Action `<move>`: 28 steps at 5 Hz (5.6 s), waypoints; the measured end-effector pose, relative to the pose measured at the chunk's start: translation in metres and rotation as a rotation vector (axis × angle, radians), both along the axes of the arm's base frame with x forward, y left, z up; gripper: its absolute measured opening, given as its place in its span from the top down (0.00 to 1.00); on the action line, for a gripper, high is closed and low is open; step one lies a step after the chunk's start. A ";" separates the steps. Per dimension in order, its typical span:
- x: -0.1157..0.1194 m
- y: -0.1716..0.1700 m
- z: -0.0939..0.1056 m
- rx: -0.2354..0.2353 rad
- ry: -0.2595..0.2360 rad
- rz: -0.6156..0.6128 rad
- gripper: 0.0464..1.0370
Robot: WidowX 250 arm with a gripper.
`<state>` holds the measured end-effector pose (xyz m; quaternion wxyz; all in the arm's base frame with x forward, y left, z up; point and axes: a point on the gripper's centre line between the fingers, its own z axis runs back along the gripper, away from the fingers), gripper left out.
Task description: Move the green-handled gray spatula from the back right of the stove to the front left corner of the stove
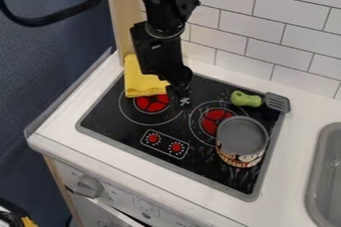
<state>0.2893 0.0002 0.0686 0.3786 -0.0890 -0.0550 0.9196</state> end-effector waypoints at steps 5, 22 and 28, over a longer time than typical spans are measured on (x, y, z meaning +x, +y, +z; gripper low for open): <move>0.079 -0.040 -0.036 0.084 0.060 -0.255 0.04; -0.043 0.115 -0.083 0.111 0.237 -0.190 0.68; -0.032 0.114 -0.026 0.165 0.115 -0.133 0.04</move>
